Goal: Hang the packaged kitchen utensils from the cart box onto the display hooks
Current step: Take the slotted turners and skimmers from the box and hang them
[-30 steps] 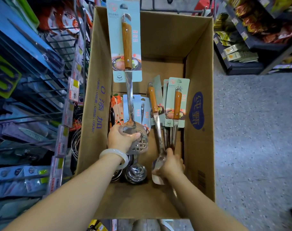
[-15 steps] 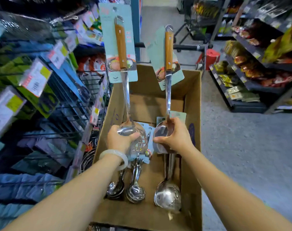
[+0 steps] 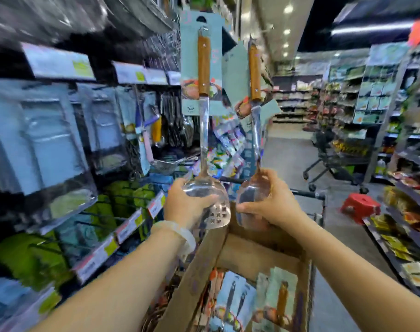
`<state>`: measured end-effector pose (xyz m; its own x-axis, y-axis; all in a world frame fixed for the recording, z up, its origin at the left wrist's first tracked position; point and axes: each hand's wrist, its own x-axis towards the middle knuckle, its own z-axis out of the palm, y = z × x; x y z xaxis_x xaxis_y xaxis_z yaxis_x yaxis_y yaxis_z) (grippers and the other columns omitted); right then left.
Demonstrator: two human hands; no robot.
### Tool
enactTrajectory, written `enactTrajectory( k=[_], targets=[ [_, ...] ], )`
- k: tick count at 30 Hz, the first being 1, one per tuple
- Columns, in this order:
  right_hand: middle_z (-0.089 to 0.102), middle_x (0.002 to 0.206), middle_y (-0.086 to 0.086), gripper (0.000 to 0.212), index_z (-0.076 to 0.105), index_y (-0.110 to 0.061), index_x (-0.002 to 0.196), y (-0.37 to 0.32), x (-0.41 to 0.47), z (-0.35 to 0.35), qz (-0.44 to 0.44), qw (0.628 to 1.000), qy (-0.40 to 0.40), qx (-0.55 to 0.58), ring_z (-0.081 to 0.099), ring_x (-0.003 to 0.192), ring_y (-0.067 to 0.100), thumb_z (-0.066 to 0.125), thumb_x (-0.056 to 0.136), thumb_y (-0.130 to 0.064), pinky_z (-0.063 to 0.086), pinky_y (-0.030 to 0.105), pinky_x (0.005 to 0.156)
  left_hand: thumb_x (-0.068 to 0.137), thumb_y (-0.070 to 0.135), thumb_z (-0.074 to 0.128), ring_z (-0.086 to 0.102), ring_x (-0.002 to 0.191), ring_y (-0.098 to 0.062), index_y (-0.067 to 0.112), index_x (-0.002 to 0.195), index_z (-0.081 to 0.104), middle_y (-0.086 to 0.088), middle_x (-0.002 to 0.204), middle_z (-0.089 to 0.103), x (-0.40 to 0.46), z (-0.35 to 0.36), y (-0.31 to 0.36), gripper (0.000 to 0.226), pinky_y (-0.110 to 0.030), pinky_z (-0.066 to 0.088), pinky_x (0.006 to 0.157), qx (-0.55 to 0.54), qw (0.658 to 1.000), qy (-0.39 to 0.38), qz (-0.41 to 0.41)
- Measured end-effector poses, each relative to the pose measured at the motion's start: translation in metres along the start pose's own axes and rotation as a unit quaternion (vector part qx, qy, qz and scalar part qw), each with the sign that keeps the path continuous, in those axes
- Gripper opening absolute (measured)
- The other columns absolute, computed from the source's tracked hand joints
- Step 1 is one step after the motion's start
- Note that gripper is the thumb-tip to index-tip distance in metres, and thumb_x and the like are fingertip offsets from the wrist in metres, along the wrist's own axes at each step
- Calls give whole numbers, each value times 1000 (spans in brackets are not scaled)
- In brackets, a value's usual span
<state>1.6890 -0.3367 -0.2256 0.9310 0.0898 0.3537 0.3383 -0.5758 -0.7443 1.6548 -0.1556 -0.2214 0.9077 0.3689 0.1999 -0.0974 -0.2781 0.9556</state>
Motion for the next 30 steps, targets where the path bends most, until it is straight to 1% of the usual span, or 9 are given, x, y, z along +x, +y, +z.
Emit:
enactTrajectory(
  k=[3,6,9,12,15,19,24,26,30],
  targets=[
    [53,119,-4,90,40,-26,128,-57,11,-14,-79,997,-8,23,52,115,19,89,53,-35,45,32,93,53,29,86,63,89,-24,25,99,52,2,93,62,-2,-33,47,57,-43,55,81,-3,997,59,44],
    [50,121,-8,95,36,-25,136,-114,16,-25,-144,989,-15,42,50,119,16,88,56,-33,41,29,97,59,25,86,59,81,-16,35,89,49,9,89,56,-8,-71,96,48,-32,53,70,-7,991,89,97],
    [47,123,-10,96,34,-27,140,-167,17,-33,-195,978,-21,74,48,112,9,86,59,-29,36,22,91,63,28,84,53,88,-12,27,107,50,11,94,52,-19,-110,135,55,-26,44,76,13,982,125,142],
    [45,133,-6,95,33,-29,142,-215,13,-37,-236,966,-46,93,43,107,6,84,61,-30,34,23,89,57,31,84,60,101,-18,27,118,55,7,106,61,-34,-152,166,68,-36,52,87,21,971,171,168],
    [42,126,-12,90,34,-30,141,-260,4,-30,-272,952,-70,120,39,108,6,81,64,-31,32,24,89,67,29,80,53,119,-19,31,132,48,7,127,55,-50,-198,191,73,-34,46,99,55,953,224,195],
    [45,128,-12,87,39,-24,140,-319,-11,-6,-312,928,-93,181,40,116,2,82,64,-22,28,18,94,66,30,82,53,122,-22,33,137,43,8,137,50,-78,-263,214,81,-46,49,97,79,933,279,214],
    [45,138,-9,84,39,-20,141,-391,-43,27,-360,890,-111,255,36,119,0,79,67,-25,26,17,96,69,30,80,47,128,-15,28,138,43,10,137,49,-127,-343,225,78,-31,41,105,139,903,351,208],
    [47,132,-11,75,39,-21,141,-416,-57,36,-365,876,-120,293,40,114,-1,74,75,-24,28,14,91,65,33,82,53,121,-15,29,134,49,9,131,56,-141,-369,228,77,-33,43,104,160,896,369,190],
    [57,104,-16,57,45,-22,137,-457,-79,54,-372,854,-142,336,51,82,-4,66,84,-23,39,8,68,67,32,82,50,125,-16,28,136,46,8,135,52,-170,-406,234,78,-30,41,104,184,881,405,163]
  ],
)
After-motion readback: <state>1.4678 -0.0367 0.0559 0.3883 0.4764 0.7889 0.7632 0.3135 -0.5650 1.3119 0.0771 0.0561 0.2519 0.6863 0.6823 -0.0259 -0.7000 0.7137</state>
